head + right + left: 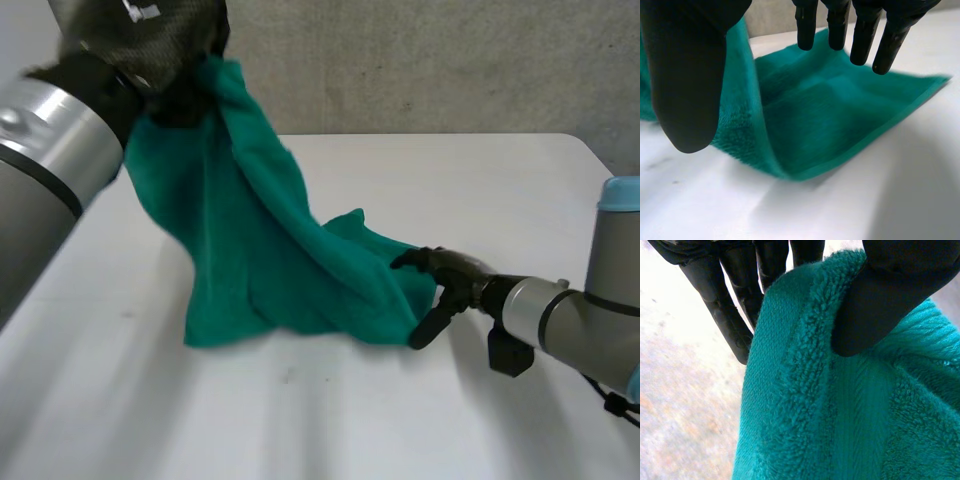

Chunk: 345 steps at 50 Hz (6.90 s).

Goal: Fold the towel.

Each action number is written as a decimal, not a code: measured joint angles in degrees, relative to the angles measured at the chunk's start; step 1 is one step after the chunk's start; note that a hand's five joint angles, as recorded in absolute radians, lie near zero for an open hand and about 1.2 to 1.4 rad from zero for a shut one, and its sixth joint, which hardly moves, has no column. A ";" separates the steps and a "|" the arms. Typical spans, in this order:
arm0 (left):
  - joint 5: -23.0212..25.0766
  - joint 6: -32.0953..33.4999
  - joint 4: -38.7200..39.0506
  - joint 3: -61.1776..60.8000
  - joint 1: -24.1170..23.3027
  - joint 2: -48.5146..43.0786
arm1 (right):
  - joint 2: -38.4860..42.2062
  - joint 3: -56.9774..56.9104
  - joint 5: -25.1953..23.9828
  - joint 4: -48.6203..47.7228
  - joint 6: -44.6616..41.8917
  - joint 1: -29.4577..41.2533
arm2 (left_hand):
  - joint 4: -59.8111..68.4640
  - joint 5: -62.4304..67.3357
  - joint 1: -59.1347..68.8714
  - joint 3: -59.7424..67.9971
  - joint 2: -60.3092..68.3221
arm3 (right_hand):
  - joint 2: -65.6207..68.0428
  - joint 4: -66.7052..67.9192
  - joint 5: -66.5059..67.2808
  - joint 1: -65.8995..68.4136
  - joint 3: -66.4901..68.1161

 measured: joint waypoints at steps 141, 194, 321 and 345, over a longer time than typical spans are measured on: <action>-11.30 7.15 38.34 7.02 1.86 -14.55 | -9.44 -31.26 14.17 -28.96 -21.83 8.48 | 0.00 -0.19 -1.51 0.06 -0.01 | 55.07 55.18 53.06 44.79 55.98; -11.25 2.09 19.52 -12.40 0.78 -5.37 | 6.26 -6.27 13.60 -10.88 -3.55 3.13 | 0.03 -0.20 -1.51 0.12 0.08 | 0.06 0.08 0.26 0.03 0.14; -10.80 8.53 33.89 -24.95 10.53 -20.68 | 9.52 -12.44 21.19 -11.12 -32.34 2.70 | 0.05 1.34 -1.35 0.20 0.27 | 29.92 30.85 30.58 24.96 31.77; -10.78 8.25 29.52 -26.45 12.06 -21.46 | 9.37 -4.45 14.75 -9.96 -9.55 -8.11 | 0.03 1.33 -1.35 0.19 0.25 | 55.08 54.92 23.99 45.65 55.74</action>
